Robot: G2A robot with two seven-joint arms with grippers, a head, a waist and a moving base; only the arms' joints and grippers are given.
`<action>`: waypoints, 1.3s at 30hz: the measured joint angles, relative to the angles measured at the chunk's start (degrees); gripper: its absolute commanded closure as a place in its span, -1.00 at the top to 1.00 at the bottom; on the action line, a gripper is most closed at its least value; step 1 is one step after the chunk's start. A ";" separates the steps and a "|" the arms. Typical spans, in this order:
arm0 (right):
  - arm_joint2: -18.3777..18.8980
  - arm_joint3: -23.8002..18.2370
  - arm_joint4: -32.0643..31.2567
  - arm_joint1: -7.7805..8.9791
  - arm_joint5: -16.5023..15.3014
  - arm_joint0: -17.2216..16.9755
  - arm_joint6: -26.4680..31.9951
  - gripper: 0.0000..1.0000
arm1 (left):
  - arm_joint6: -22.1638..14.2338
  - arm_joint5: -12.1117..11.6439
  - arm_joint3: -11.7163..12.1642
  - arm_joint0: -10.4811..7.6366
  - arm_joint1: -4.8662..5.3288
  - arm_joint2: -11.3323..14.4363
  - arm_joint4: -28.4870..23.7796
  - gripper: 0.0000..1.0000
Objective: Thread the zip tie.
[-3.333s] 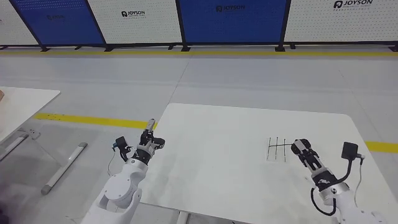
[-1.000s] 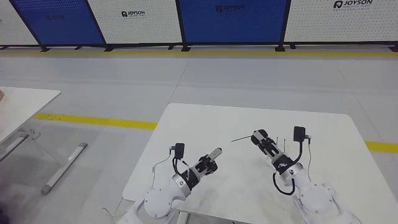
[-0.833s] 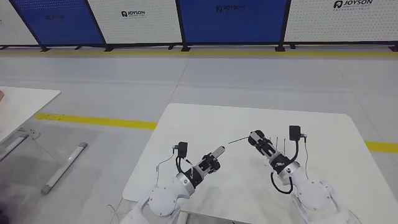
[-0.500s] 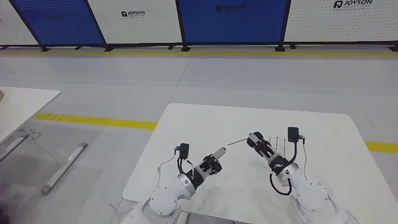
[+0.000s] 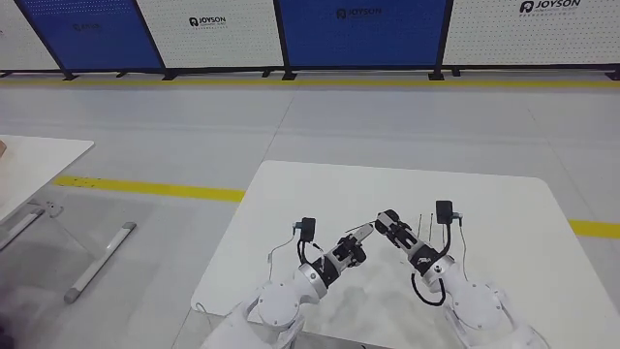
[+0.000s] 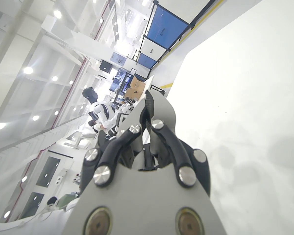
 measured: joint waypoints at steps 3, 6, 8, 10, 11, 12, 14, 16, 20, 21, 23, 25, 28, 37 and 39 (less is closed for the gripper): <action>0.00 0.00 0.00 0.00 0.00 0.00 0.00 -1.00 | 0.74 -0.30 0.08 0.00 -0.09 0.09 -0.25 1.00; 0.00 0.00 0.00 0.00 0.00 0.00 0.00 -1.00 | 2.23 -0.86 0.93 -1.07 -0.53 0.71 -1.84 1.00; 0.00 0.00 0.00 0.00 0.00 0.00 0.00 -1.00 | 3.99 -1.17 2.13 -2.36 -1.01 1.61 -2.72 1.00; 0.00 0.00 0.00 0.00 0.00 0.00 0.00 -1.00 | 6.04 -1.02 3.03 -3.33 -1.40 2.39 -3.03 1.00; 0.00 0.00 0.00 0.00 0.00 0.00 0.00 -1.00 | 6.59 -0.94 3.21 -3.52 -1.49 2.61 -3.01 1.00; 0.00 0.00 0.00 0.00 0.00 0.00 0.00 -1.00 | 6.65 -0.93 3.22 -3.52 -1.49 2.63 -2.98 1.00; 0.00 0.00 0.00 0.00 0.00 0.00 0.00 -1.00 | 6.57 -0.92 3.17 -3.47 -1.47 2.60 -2.95 1.00; 0.00 0.00 0.00 0.00 0.00 0.00 0.00 -1.00 | 6.53 -0.93 3.16 -3.46 -1.47 2.59 -2.95 1.00; 0.00 0.00 0.00 0.00 0.00 0.00 0.00 -1.00 | 6.95 -1.52 3.20 -3.44 -1.56 2.66 -2.96 1.00; 0.00 0.00 0.00 0.00 0.00 0.00 0.00 -1.00 | 7.23 -1.77 3.31 -3.49 -1.63 2.67 -3.19 1.00; 0.00 0.00 0.00 0.00 0.00 0.00 0.00 -1.00 | 8.35 -2.70 3.74 -3.87 -1.84 2.76 -3.25 1.00; 0.00 0.00 0.00 0.00 0.00 0.00 0.00 -1.00 | 8.90 -3.71 4.32 -4.22 -2.03 3.08 -3.06 1.00; 0.00 0.00 0.00 0.00 0.00 0.00 0.00 -1.00 | 8.43 -4.50 5.19 -4.66 -2.13 3.35 -2.17 0.38; 0.00 0.00 0.00 0.00 0.00 0.00 0.00 -1.00 | 7.66 -4.79 6.22 -4.99 -2.25 3.26 -0.51 -0.42; 0.00 0.00 0.00 0.00 0.00 0.00 0.00 -1.00 | 7.58 -4.84 6.30 -5.05 -2.30 3.17 -0.65 -0.48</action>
